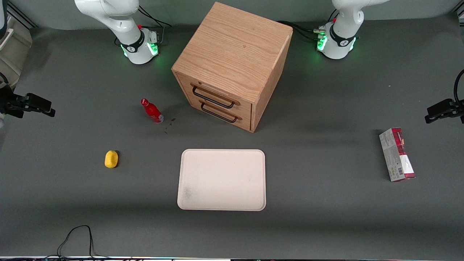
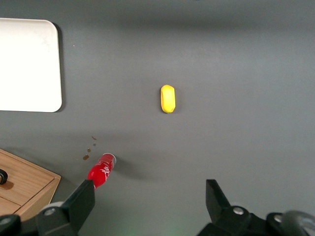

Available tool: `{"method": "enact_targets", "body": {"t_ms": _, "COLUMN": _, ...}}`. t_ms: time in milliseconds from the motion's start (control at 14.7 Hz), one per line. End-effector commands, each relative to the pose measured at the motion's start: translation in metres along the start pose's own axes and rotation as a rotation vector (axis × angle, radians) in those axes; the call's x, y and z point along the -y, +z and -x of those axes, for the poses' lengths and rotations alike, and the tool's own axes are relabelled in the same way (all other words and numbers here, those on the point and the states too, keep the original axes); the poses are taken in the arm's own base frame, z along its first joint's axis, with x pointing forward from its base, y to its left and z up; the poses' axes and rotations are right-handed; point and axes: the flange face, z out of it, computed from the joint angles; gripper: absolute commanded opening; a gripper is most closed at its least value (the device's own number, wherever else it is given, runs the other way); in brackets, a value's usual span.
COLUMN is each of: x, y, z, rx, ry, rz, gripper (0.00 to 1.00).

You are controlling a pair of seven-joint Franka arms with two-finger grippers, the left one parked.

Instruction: Place coke bottle on tray

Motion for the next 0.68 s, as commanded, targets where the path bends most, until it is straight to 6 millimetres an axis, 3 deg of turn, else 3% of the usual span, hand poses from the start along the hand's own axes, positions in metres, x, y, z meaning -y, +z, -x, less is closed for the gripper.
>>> {"method": "enact_targets", "body": {"t_ms": 0, "x": -0.002, "y": -0.003, "z": 0.005, "rx": -0.002, "ry": -0.016, "rz": -0.013, "gripper": 1.0}}
{"method": "enact_targets", "body": {"t_ms": 409, "x": 0.0, "y": 0.002, "z": 0.005, "rx": 0.016, "ry": -0.006, "rz": -0.015, "gripper": 1.0}}
{"method": "enact_targets", "body": {"t_ms": 614, "x": 0.035, "y": -0.002, "z": 0.009, "rx": 0.014, "ry": -0.02, "rz": -0.022, "gripper": 1.0}}
